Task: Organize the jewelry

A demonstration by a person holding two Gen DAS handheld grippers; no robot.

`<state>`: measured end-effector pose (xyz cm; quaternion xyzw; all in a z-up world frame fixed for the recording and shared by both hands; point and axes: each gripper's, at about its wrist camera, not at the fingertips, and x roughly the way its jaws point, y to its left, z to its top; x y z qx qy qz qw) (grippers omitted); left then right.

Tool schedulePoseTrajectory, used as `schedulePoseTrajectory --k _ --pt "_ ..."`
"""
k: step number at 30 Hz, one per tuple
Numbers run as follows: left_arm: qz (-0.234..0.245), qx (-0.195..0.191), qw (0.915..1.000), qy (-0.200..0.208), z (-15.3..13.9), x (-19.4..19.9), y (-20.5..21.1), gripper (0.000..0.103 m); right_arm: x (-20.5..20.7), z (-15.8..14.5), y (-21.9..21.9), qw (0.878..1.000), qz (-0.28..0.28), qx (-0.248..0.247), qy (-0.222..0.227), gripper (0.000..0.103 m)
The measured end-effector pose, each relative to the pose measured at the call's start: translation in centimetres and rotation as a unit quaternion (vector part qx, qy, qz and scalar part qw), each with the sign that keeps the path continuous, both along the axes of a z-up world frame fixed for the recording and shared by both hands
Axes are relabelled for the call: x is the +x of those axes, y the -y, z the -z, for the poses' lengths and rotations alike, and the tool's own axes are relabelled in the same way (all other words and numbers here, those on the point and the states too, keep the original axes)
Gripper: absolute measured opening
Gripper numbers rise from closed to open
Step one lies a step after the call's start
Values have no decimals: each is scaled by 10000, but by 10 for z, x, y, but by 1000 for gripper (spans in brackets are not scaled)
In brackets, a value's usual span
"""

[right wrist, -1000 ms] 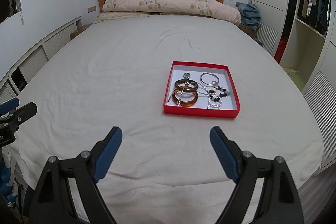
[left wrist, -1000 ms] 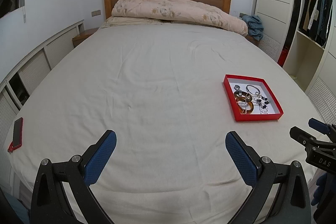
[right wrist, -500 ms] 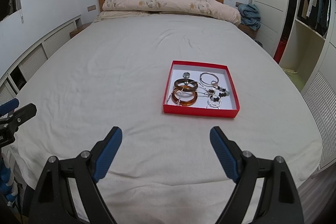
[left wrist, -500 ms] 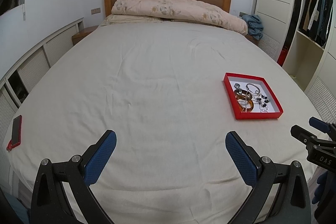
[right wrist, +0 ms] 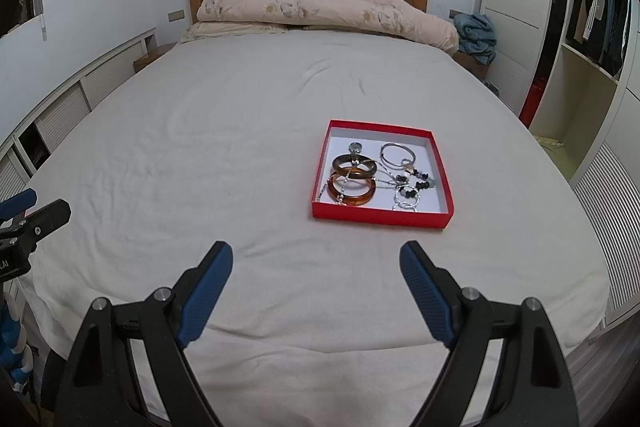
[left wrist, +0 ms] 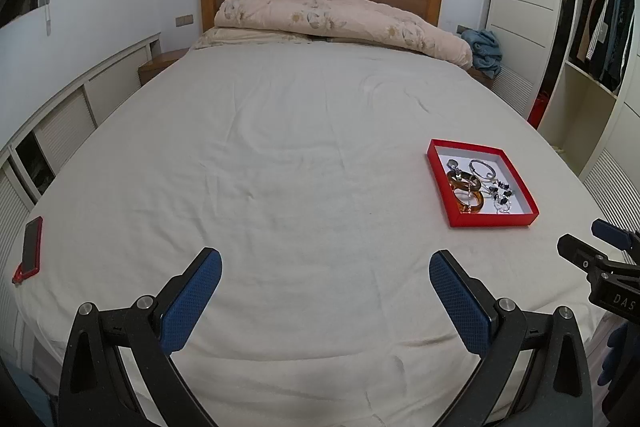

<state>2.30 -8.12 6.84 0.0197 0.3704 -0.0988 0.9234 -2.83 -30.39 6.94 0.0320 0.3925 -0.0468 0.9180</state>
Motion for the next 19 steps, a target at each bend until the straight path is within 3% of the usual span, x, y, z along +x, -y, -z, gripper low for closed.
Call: schedulePoseTrajectory --k 19 --pt "-63 17 10000 -48 5 2 -1 102 7 6 -5 10000 -47 -13 -51 85"
